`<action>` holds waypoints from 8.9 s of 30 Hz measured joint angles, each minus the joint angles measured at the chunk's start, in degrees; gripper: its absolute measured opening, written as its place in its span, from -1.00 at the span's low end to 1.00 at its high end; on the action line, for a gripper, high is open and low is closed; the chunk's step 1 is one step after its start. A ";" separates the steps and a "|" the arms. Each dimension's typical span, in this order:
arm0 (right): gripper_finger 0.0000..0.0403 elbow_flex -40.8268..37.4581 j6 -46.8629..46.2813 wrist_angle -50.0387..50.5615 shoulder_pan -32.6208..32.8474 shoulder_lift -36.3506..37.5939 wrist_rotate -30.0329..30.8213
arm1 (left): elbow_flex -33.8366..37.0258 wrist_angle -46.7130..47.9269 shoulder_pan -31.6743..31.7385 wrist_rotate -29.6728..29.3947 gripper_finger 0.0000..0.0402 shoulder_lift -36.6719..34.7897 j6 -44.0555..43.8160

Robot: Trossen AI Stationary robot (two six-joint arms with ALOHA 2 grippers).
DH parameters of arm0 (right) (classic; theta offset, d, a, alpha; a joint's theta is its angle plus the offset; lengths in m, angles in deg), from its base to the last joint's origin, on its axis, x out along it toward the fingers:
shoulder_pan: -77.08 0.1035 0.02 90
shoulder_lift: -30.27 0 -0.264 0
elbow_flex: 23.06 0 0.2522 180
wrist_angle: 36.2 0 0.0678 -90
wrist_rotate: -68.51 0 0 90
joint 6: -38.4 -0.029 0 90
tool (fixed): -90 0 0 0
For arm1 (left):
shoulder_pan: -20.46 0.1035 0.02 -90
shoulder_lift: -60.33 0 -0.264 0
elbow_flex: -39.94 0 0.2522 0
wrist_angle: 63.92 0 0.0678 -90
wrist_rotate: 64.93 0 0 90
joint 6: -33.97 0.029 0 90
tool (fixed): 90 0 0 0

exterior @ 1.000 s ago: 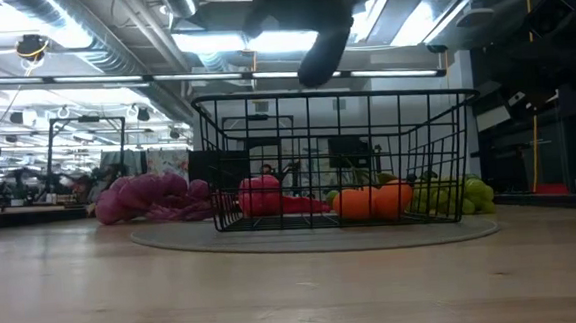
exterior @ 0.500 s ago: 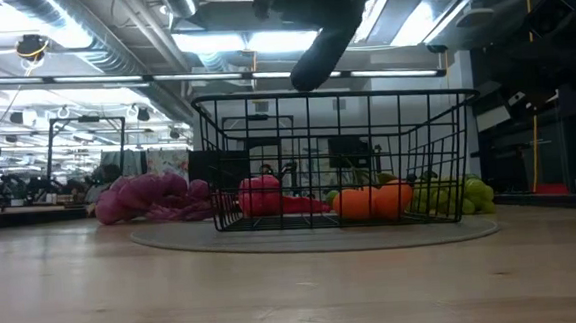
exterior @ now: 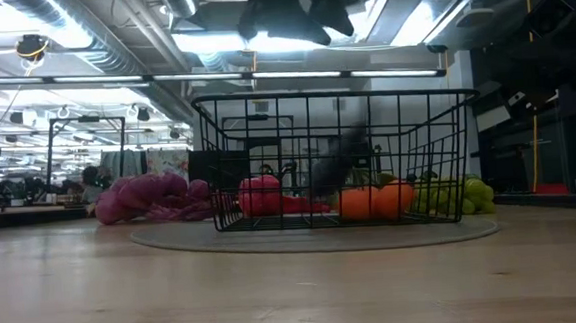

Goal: Build produce basket
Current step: Put the pear into the wire basket, then put the apricot into the wire basket

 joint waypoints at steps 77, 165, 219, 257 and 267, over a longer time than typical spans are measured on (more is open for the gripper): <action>-0.35 0.00 1.53 0.15 0.01 0.00 -1.03 | 0.04 95.03 -23.39 41.65 -0.25 -26.95 -78.02; -0.35 0.00 1.31 0.33 0.01 0.01 -2.01 | 1.66 81.87 -40.99 53.54 -0.51 11.41 -40.13; -0.35 0.00 2.78 0.32 0.01 -0.27 -2.01 | -37.72 101.62 -20.79 2.66 -1.00 9.92 -37.01; -0.35 0.00 2.97 0.31 0.02 -0.27 -2.08 | -42.49 80.87 9.13 10.40 -0.88 10.05 -35.51; -0.35 0.00 2.99 0.33 0.01 -0.27 -2.16 | -42.49 81.41 5.50 9.51 -0.79 10.05 -35.56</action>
